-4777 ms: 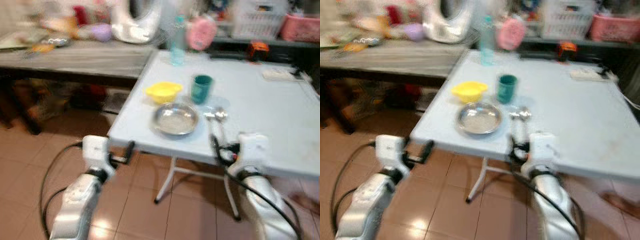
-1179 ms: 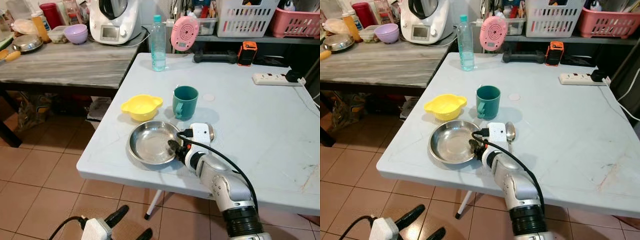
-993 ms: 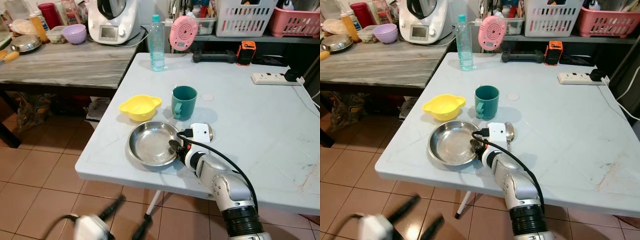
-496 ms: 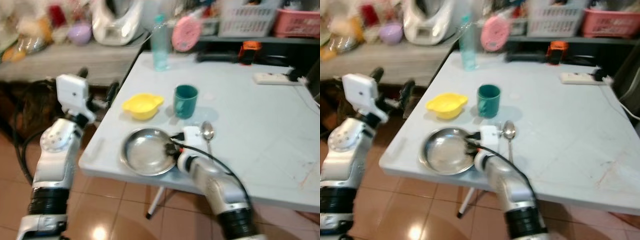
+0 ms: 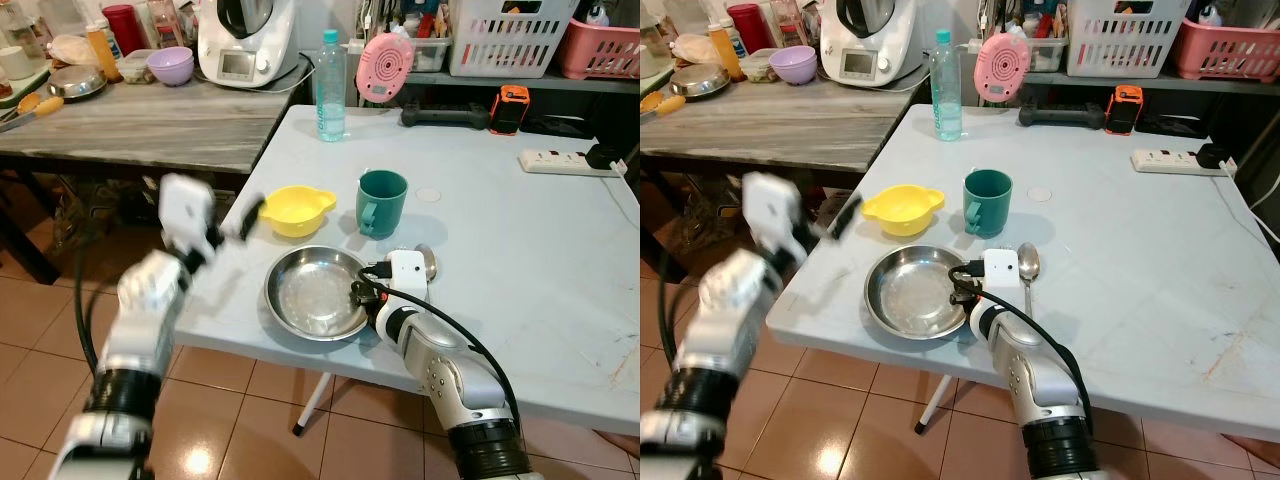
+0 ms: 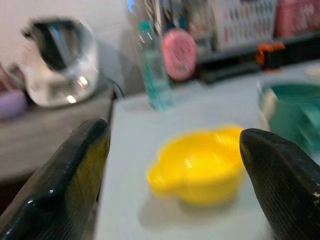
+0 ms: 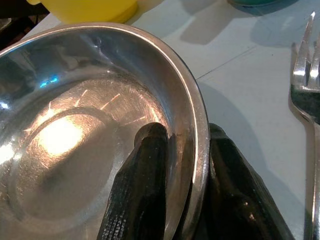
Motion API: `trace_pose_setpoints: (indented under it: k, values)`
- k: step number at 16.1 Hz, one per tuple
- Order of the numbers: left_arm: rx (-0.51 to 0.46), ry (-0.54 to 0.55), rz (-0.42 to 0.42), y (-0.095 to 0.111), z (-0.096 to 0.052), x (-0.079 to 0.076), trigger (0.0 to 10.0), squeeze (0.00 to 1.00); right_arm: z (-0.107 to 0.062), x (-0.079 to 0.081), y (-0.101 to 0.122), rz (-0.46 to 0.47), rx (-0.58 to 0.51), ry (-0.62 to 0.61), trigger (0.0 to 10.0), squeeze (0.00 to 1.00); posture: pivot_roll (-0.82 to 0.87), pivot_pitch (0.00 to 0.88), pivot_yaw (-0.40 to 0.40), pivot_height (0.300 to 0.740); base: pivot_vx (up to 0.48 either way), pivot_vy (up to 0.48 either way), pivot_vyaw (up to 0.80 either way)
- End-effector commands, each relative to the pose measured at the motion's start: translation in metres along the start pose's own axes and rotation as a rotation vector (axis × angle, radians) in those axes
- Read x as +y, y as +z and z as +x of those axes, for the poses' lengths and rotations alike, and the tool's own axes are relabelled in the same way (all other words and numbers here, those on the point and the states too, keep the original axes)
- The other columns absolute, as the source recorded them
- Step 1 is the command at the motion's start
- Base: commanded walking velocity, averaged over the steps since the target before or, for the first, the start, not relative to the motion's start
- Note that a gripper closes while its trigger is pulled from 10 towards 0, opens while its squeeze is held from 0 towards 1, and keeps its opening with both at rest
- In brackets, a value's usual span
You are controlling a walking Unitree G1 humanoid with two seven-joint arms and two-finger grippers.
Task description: Setting the table
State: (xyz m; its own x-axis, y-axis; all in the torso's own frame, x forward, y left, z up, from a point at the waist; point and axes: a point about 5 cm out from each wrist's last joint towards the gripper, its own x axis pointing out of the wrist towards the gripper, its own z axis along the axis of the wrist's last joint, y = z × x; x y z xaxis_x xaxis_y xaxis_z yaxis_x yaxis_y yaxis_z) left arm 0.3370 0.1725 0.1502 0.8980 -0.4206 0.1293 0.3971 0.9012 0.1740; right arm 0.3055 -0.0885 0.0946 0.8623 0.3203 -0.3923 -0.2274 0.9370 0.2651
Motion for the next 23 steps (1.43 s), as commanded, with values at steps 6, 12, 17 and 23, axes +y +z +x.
trace_pose_setpoints:
  k: [6,12,17,23]
  values:
    - [0.113,-0.252,0.020,-0.024,-0.039,-0.006,10.0,0.00,-0.006,-0.014,-0.014,0.020,0.051,-0.055,0.0,0.00,-0.08,0.035,0.067,0.740,0.000,0.000,0.00]
    - [0.202,-0.449,-0.025,-0.028,-0.055,-0.004,10.0,0.00,-0.010,-0.021,-0.015,0.013,0.052,-0.066,0.0,0.00,-0.09,0.029,0.064,0.740,0.000,0.000,0.00]
    - [0.217,-0.469,-0.032,-0.030,-0.053,-0.010,10.0,0.00,-0.012,-0.023,-0.015,0.033,0.032,-0.086,0.0,0.00,-0.10,0.026,0.070,0.740,0.000,0.000,0.00]
    - [0.100,0.008,-0.059,-0.017,-0.031,0.022,10.0,0.00,-0.027,-0.013,0.024,-0.032,-0.247,-0.030,0.0,0.00,-0.10,0.021,0.061,0.740,0.000,0.000,0.00]
